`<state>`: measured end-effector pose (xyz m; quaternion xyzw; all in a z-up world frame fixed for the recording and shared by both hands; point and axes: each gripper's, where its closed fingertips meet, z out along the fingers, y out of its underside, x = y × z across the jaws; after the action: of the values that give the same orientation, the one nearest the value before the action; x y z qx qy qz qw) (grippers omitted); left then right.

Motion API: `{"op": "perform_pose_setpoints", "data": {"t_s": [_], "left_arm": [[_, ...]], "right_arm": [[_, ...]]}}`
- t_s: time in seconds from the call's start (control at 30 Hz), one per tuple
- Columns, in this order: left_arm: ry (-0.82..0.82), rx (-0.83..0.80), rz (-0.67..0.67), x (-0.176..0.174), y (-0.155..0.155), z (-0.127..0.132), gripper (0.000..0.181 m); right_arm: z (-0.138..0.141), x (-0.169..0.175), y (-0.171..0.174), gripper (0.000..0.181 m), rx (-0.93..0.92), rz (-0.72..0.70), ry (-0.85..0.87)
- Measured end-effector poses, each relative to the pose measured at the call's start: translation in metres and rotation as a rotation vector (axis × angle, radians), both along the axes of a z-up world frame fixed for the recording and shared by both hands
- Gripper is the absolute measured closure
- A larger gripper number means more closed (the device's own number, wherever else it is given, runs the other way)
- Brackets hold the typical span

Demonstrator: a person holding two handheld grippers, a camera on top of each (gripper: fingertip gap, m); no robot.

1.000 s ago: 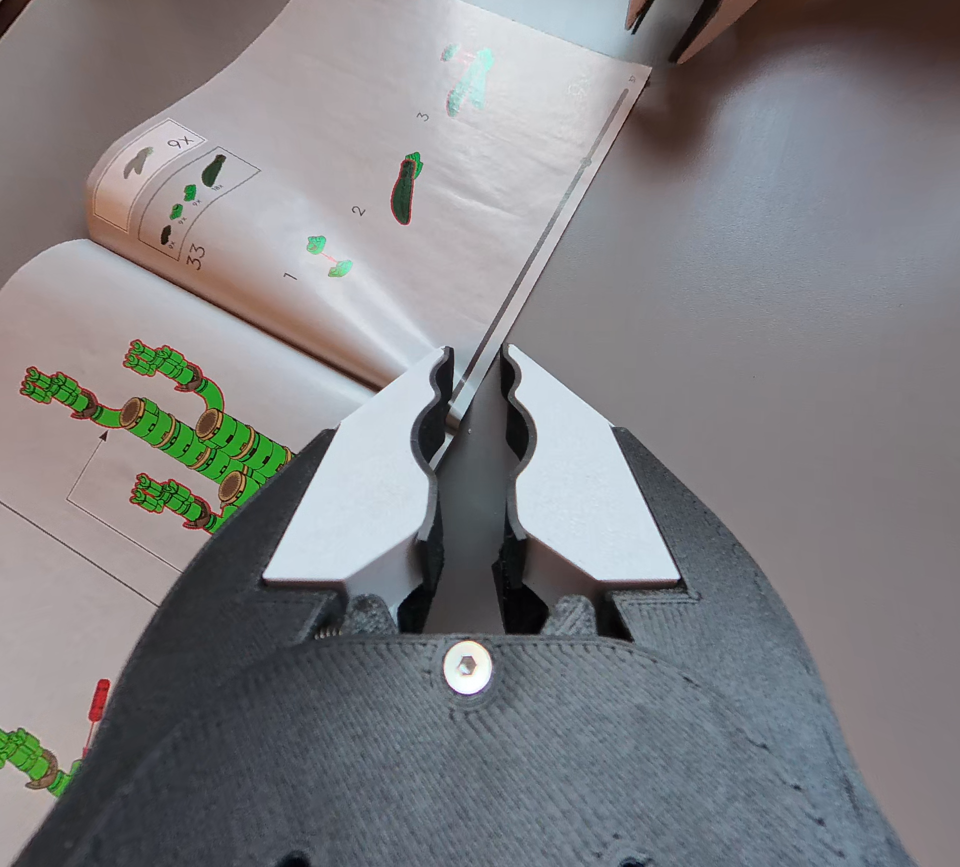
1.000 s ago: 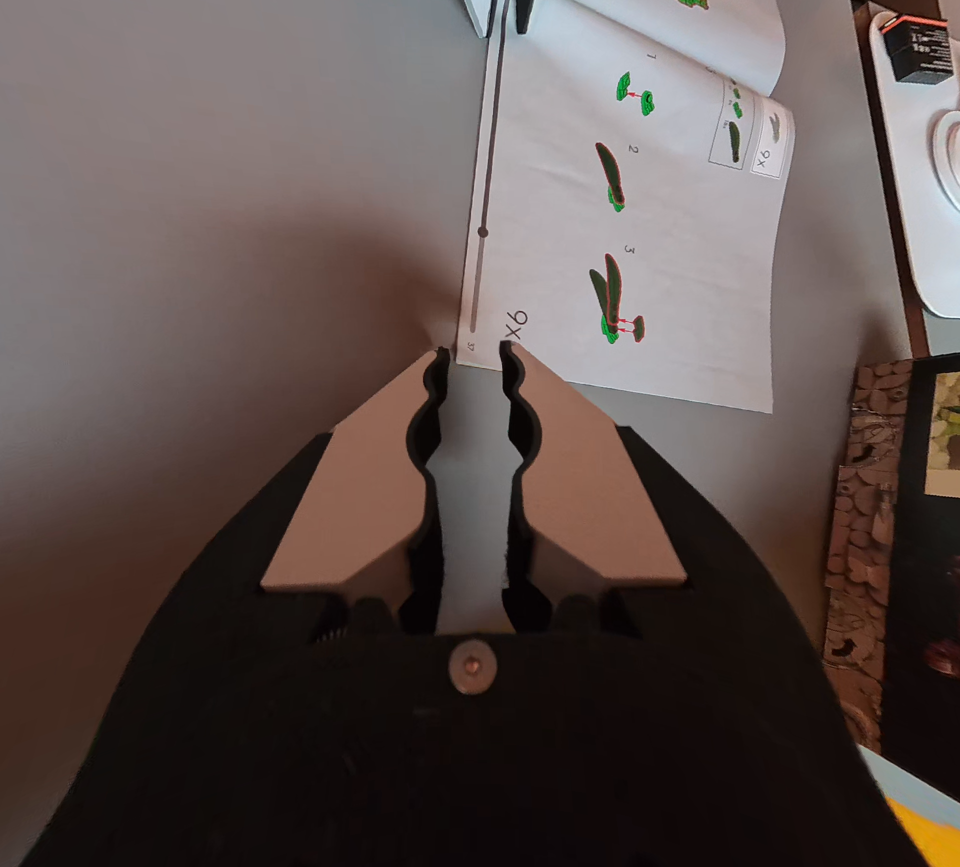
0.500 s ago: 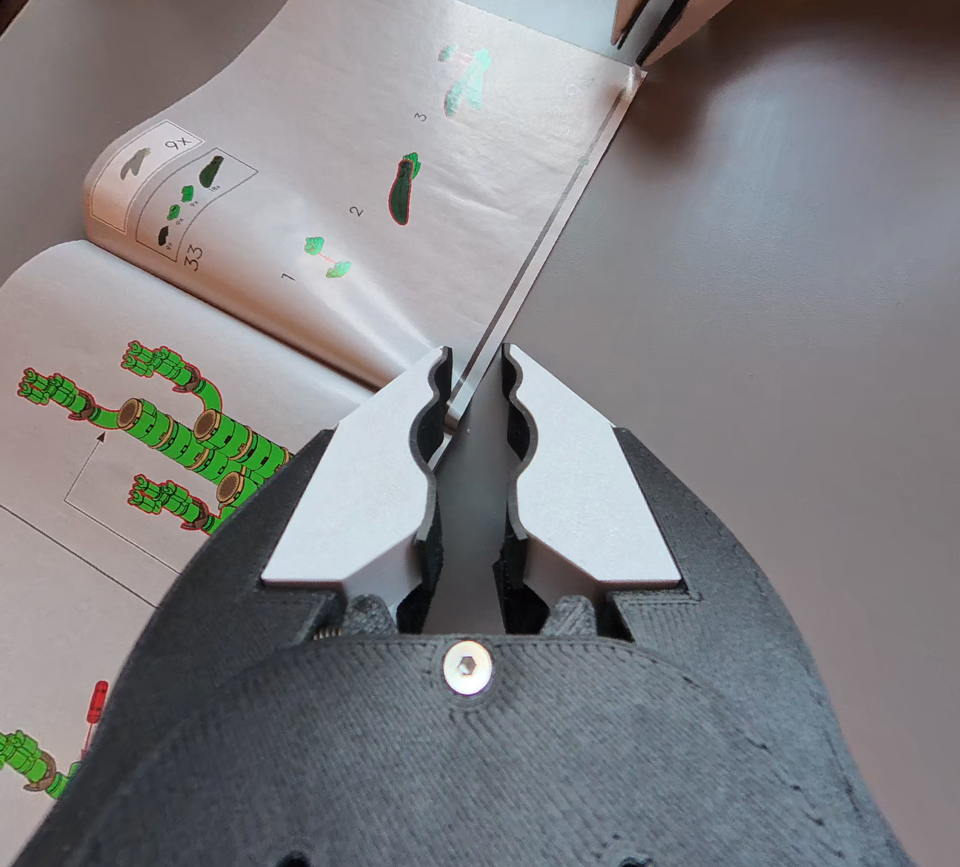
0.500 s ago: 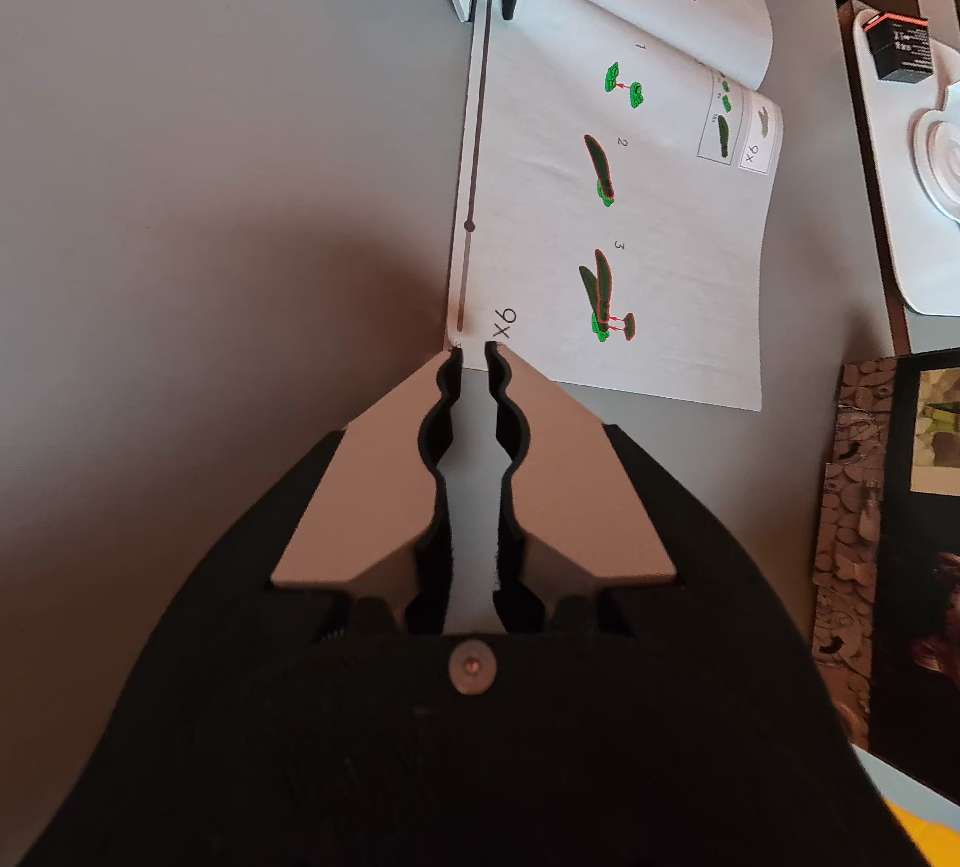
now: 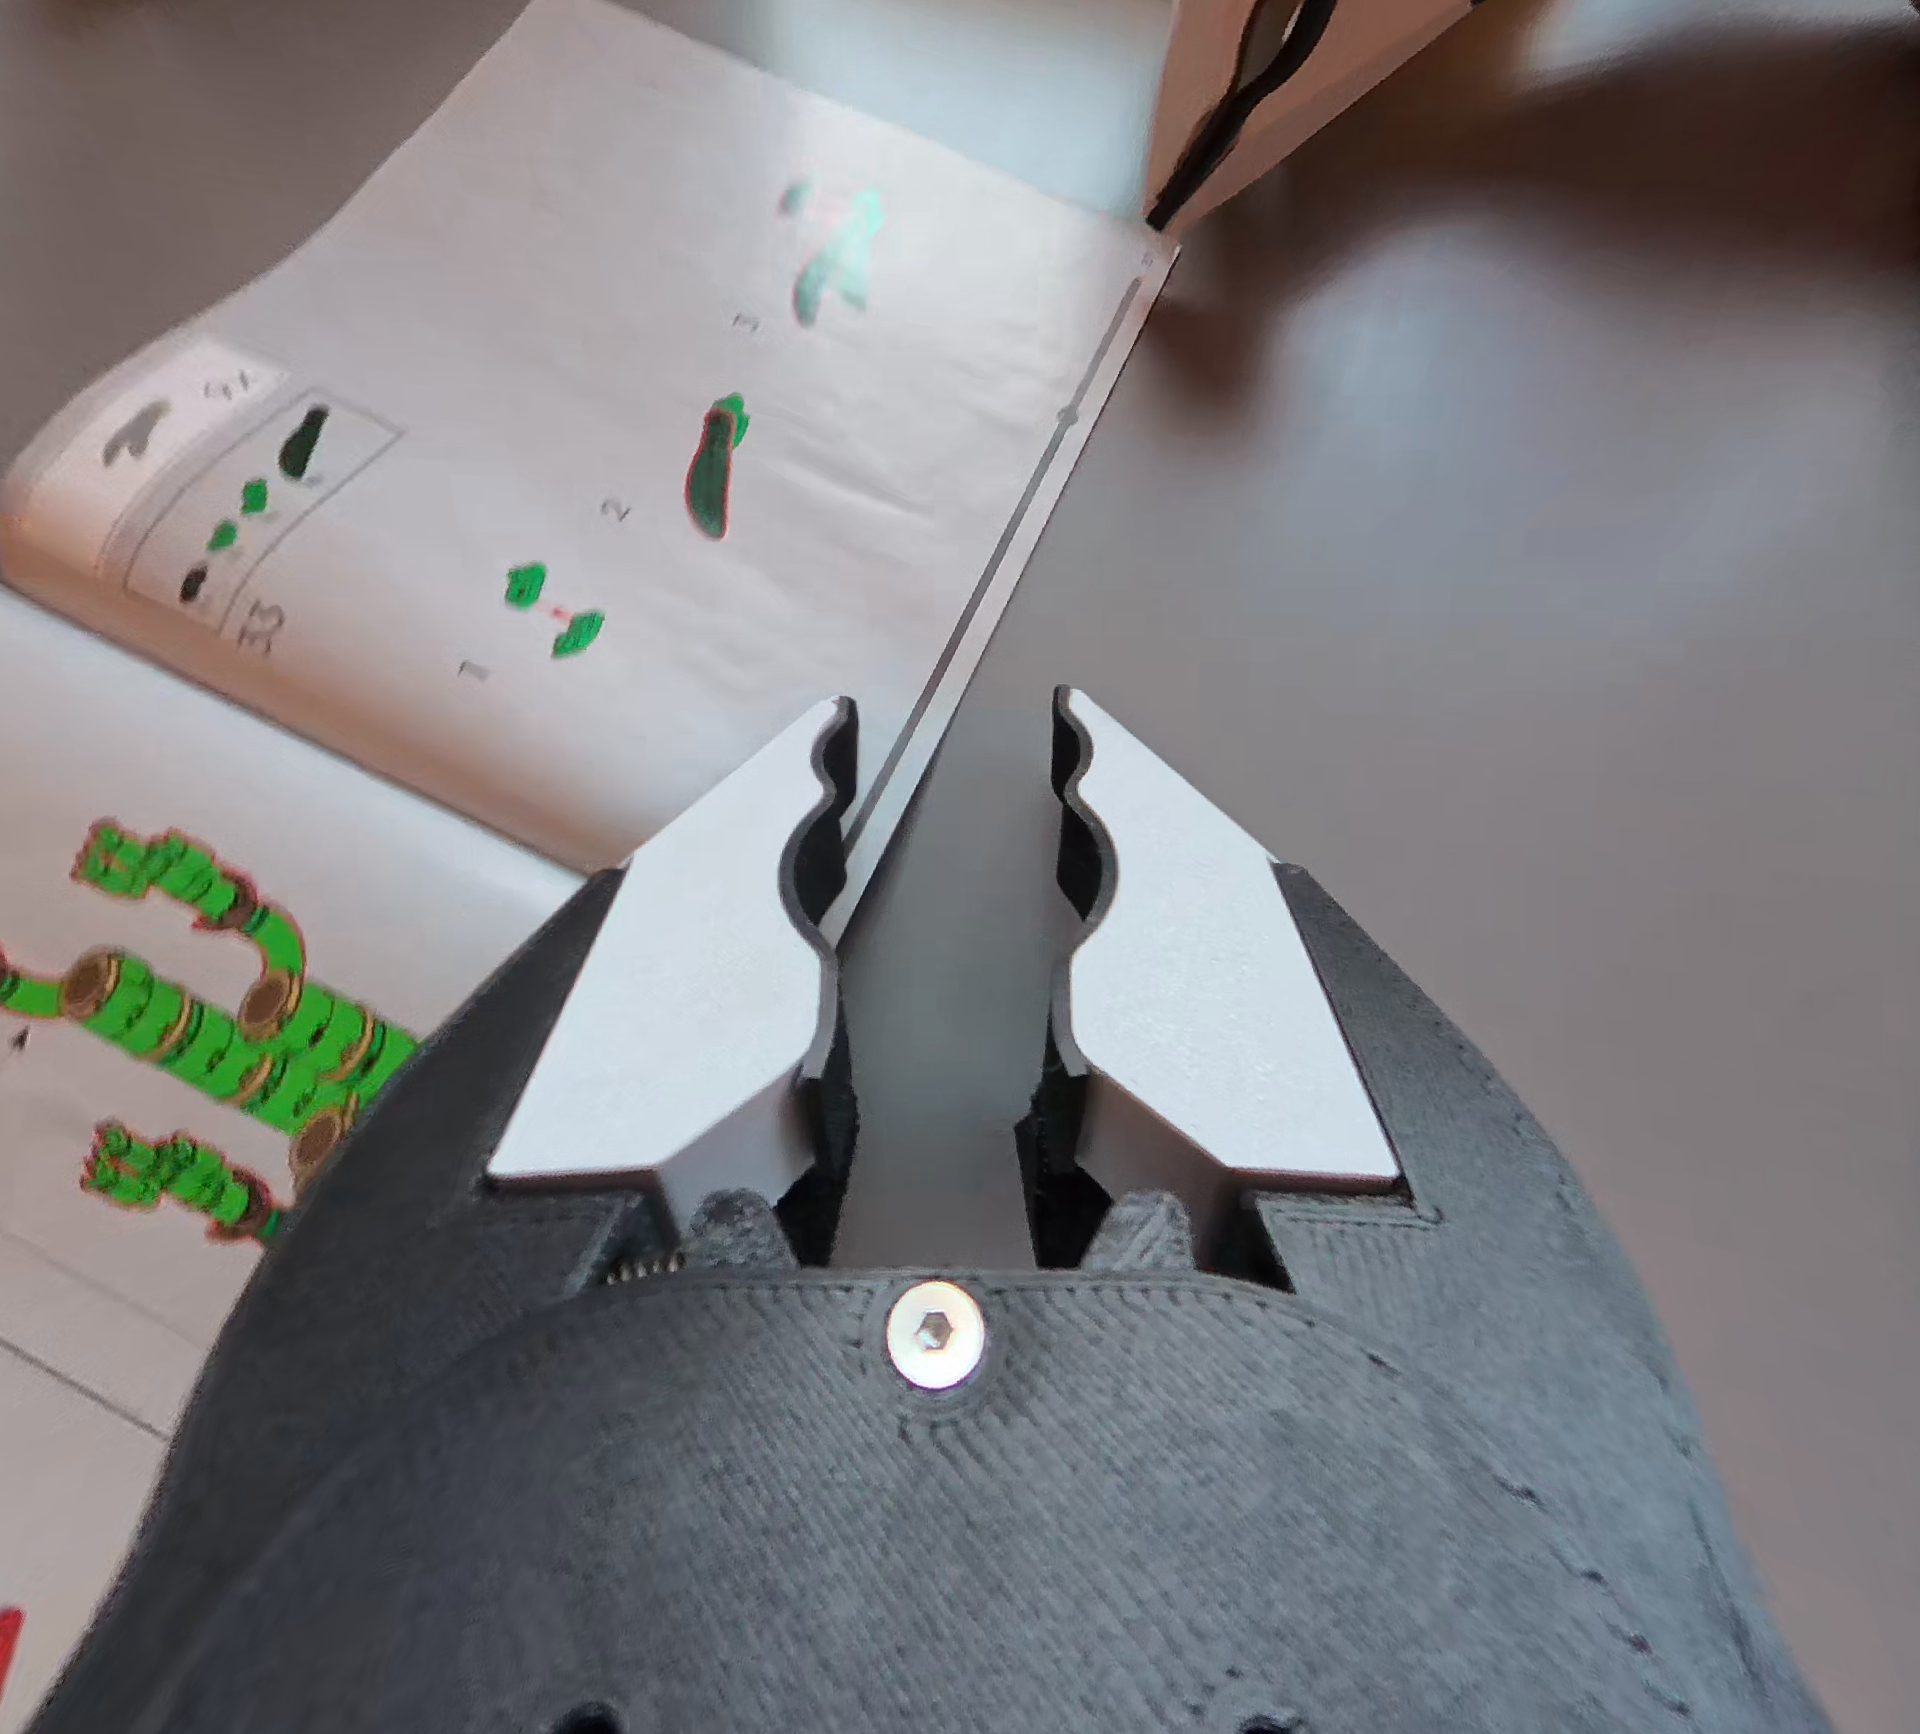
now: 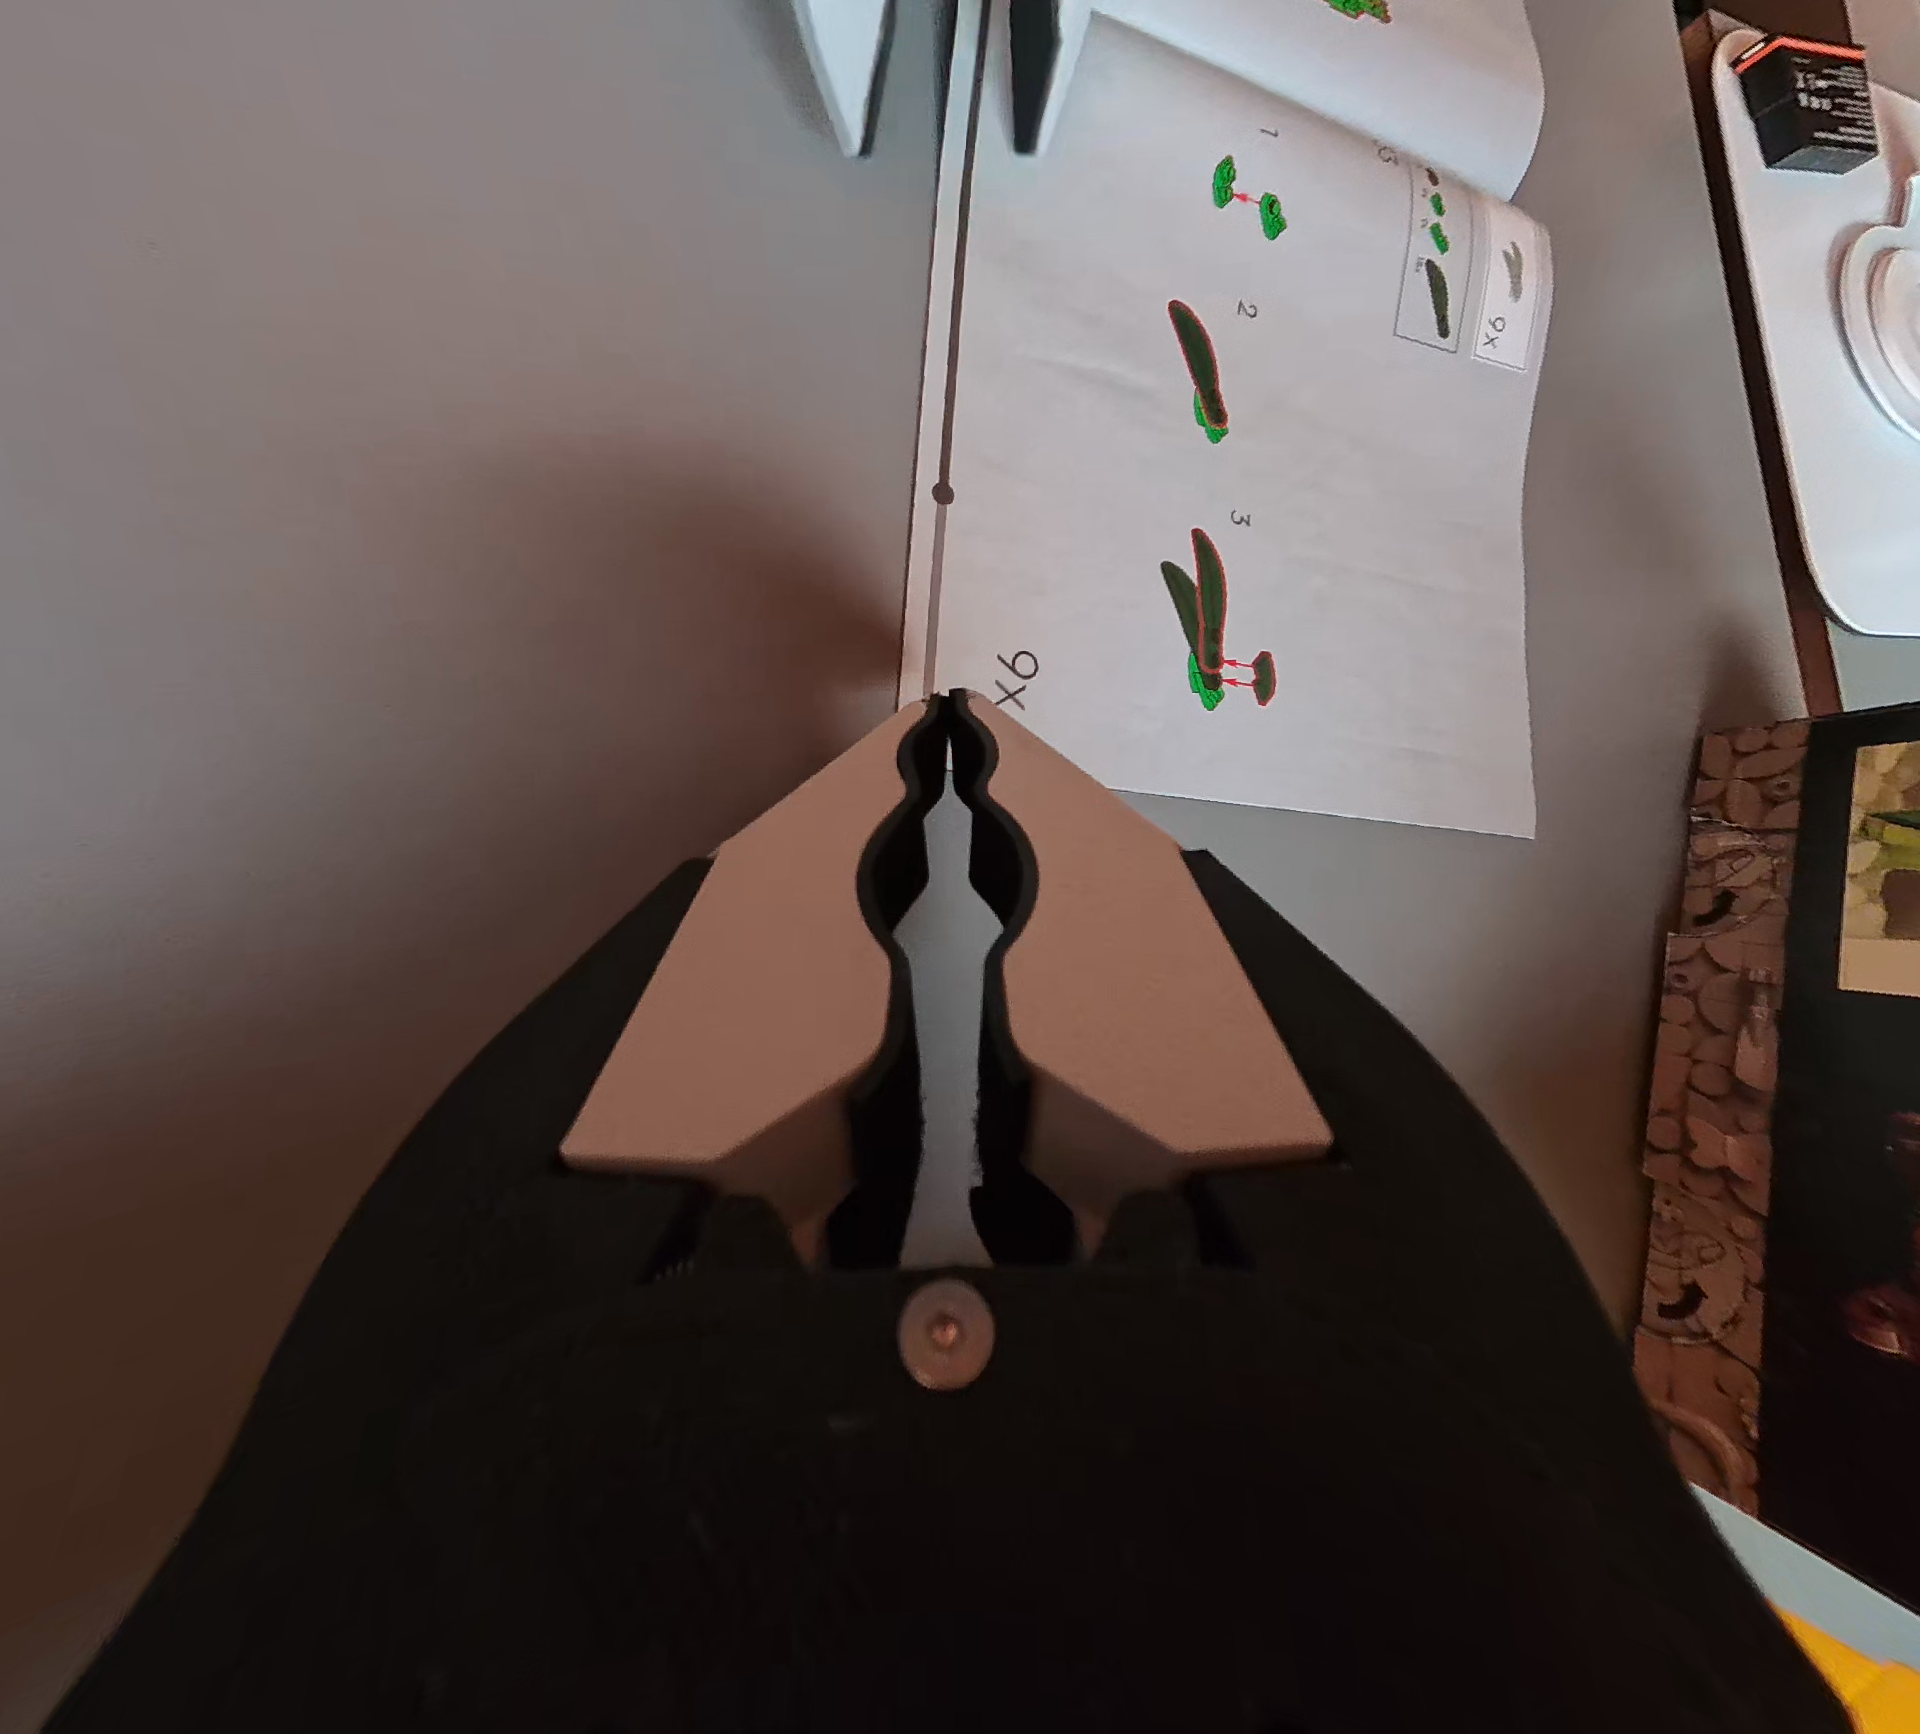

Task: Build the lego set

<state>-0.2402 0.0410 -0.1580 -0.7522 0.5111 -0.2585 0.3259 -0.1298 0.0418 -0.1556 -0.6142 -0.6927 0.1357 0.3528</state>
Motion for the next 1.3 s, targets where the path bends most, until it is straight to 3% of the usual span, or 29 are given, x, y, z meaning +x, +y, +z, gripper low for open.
{"op": "perform_pose_setpoints", "data": {"t_s": [0.27,0.37,0.8,1.3], "left_arm": [[0.045,0.195,-0.031,0.054,-0.011,0.003,0.138],[0.076,0.281,-0.009,0.056,-0.003,0.001,0.139],[0.036,0.131,0.023,0.052,0.000,-0.006,0.155],[0.030,0.115,0.020,0.052,-0.002,-0.006,0.152]], "right_arm": [[0.003,0.007,-0.002,0.180,-0.041,-0.006,0.009],[-0.002,0.015,-0.004,0.161,-0.047,-0.018,-0.041],[-0.006,0.007,0.001,0.168,0.016,-0.007,-0.047],[-0.005,0.006,-0.003,0.181,-0.022,0.003,-0.035]]}}
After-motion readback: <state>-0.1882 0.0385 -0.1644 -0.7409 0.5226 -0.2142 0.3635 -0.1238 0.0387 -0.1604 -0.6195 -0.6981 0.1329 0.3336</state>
